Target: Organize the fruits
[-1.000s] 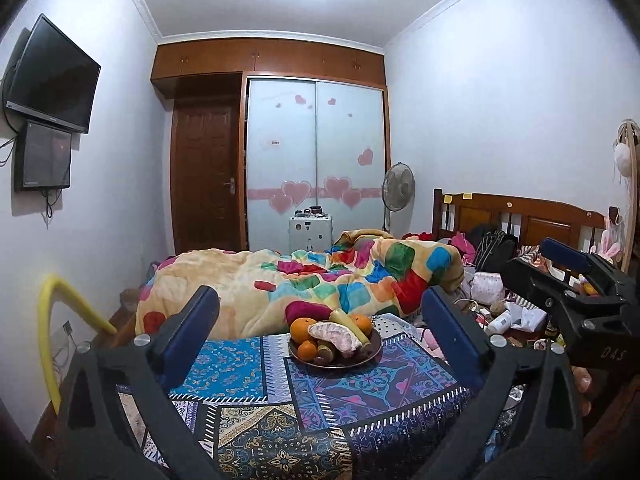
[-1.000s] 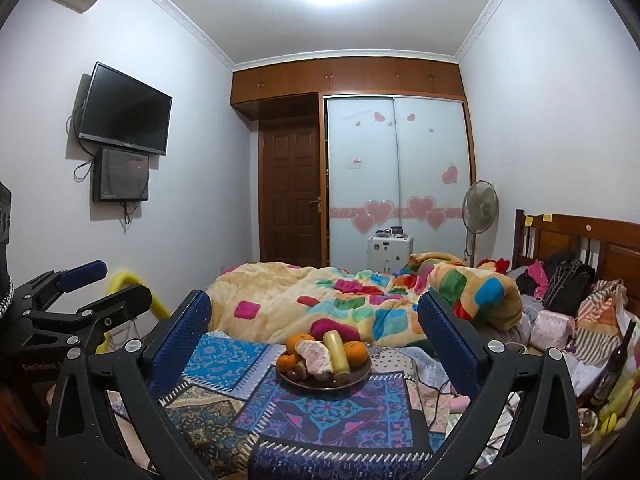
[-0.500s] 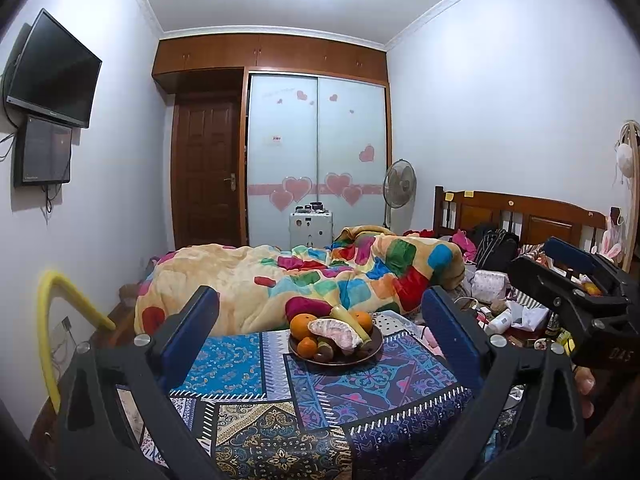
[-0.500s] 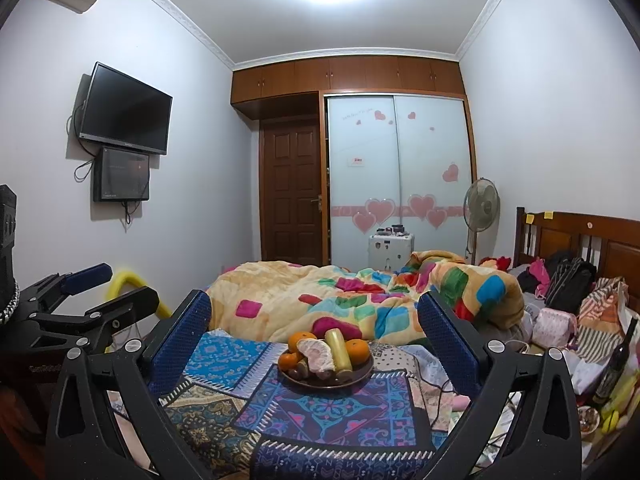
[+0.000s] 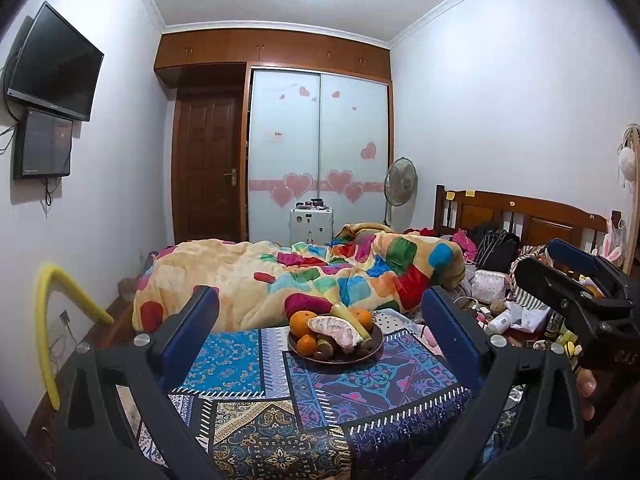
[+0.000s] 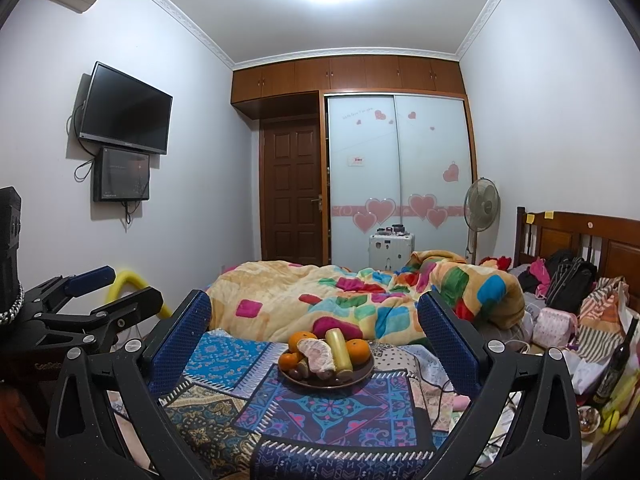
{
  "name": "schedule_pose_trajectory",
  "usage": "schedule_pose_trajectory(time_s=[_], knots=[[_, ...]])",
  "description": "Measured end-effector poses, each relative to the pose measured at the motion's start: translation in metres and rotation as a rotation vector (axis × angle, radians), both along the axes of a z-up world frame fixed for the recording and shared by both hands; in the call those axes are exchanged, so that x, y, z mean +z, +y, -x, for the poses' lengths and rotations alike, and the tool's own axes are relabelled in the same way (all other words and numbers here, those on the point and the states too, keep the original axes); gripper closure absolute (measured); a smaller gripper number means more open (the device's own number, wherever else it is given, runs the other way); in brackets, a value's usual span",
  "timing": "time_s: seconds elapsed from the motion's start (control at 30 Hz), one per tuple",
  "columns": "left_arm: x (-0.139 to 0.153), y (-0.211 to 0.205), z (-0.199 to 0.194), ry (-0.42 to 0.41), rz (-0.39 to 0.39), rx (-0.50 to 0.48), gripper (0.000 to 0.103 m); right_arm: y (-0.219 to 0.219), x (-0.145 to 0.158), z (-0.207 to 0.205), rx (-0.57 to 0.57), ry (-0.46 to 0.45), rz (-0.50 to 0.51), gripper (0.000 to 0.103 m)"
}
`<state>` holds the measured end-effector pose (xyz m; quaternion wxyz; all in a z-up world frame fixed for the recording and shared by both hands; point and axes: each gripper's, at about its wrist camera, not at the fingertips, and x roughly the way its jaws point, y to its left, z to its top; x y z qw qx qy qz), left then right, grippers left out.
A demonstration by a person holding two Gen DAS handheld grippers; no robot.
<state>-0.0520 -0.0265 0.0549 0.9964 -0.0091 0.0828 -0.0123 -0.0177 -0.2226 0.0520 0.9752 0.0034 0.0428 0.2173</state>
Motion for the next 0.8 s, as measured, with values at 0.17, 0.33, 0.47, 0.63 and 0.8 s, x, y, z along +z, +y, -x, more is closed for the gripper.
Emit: schedule_pose_trajectory(time_s=[0.17, 0.33, 0.47, 0.63, 0.8], knots=[[0.0005, 0.0011, -0.0019, 0.010, 0.019, -0.026, 0.000, -0.0002, 0.0002, 0.0000, 0.000, 0.001, -0.002, 0.000], [-0.0003, -0.0016, -0.0018, 0.017, 0.020, -0.035, 0.000, -0.0003, 0.0001, -0.0001, 0.000, 0.001, 0.000, 0.000], [-0.0012, -0.0021, -0.0020, 0.024, 0.015, -0.041, 0.000, -0.0010, -0.0006, -0.0027, -0.002, 0.005, 0.000, 0.000], [-0.0012, -0.0013, -0.0019, 0.023, 0.013, -0.035, 0.000, -0.0028, -0.0028, -0.0029, -0.006, 0.007, 0.001, 0.000], [-0.0003, -0.0019, -0.0023, 0.027, 0.016, -0.044, 0.000, -0.0034, -0.0025, -0.0035, -0.007, 0.007, 0.000, 0.000]])
